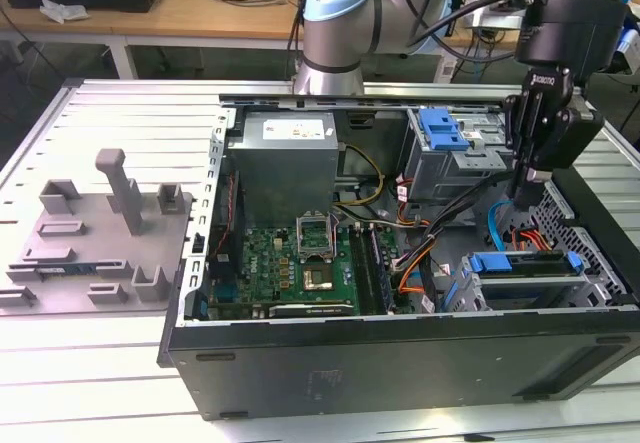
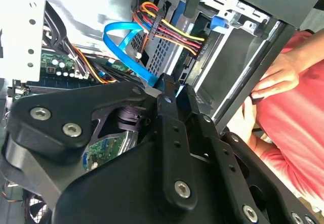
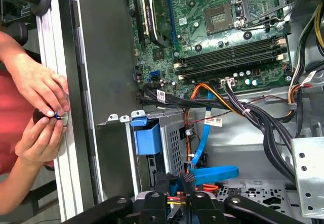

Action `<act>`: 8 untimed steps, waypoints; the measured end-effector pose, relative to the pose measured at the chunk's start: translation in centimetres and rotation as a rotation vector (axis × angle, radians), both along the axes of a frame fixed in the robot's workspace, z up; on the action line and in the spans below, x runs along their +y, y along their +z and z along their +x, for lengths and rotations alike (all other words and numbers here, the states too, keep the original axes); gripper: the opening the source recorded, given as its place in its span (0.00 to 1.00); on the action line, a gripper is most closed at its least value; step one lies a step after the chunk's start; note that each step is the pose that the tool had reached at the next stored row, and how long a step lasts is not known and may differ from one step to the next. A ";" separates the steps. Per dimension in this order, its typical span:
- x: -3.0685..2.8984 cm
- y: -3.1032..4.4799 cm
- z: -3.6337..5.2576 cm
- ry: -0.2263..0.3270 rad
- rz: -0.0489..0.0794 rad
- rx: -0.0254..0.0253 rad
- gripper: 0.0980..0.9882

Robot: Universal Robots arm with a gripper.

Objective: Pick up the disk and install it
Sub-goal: 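Insert the second disk wire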

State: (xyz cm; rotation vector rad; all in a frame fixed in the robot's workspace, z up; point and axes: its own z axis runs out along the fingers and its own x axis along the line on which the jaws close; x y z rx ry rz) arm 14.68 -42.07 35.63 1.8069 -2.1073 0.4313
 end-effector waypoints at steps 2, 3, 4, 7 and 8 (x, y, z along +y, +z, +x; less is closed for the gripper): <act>0.00 -0.10 0.00 -0.003 -0.003 0.0000 0.17; 0.01 -0.14 0.00 -0.005 -0.004 0.0000 0.17; 0.01 -0.20 0.01 -0.007 -0.006 0.0000 0.17; 0.01 -0.29 0.00 -0.012 -0.009 0.0000 0.17; 0.02 -0.30 0.00 -0.013 -0.010 -0.0001 0.15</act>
